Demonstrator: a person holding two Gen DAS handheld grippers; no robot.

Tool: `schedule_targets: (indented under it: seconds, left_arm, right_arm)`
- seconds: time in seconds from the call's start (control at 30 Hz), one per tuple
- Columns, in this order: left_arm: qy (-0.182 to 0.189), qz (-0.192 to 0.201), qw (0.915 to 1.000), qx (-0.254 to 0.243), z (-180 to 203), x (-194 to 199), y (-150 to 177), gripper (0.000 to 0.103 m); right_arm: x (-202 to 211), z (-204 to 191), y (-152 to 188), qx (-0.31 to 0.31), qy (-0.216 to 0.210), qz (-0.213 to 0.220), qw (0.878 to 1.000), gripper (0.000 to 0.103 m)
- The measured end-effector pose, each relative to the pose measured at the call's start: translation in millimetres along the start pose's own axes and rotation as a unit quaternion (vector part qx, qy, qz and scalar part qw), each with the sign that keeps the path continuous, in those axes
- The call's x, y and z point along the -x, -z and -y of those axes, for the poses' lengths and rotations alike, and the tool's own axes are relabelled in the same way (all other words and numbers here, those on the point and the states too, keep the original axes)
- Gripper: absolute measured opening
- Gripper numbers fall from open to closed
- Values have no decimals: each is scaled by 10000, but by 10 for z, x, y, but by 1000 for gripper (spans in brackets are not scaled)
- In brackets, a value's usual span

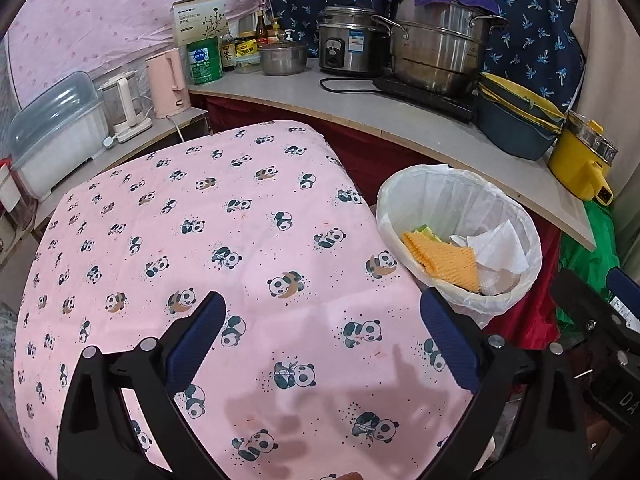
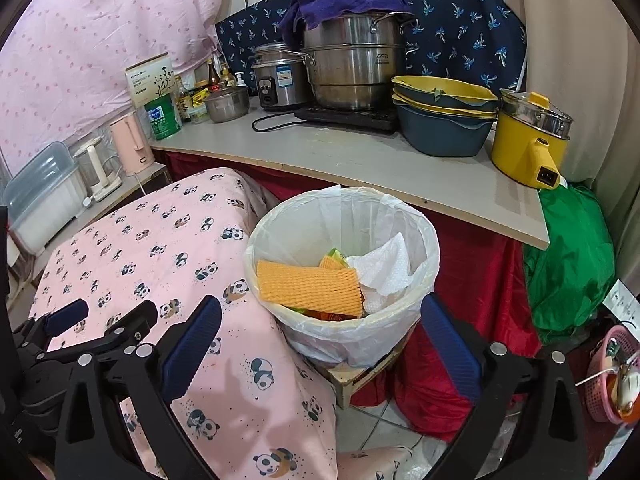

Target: Collect trash

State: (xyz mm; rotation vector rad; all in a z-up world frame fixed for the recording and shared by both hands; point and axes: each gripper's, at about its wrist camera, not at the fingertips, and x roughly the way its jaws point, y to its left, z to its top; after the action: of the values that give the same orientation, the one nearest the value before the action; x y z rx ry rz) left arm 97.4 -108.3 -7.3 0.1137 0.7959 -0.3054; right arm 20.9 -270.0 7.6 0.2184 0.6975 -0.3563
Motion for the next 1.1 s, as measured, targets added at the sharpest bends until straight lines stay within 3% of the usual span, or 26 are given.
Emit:
schedule_targets:
  seconds: [0.27, 1.1]
  left_arm:
    - [-141, -61, 9998, 155, -57, 28, 139, 94]
    - [-254, -99, 9996, 70, -8, 48, 351, 94]
  right_arm:
    - [-9, 25, 119, -46, -19, -219, 9997, 96]
    - [20, 135, 379, 8, 324, -282, 9991, 96]
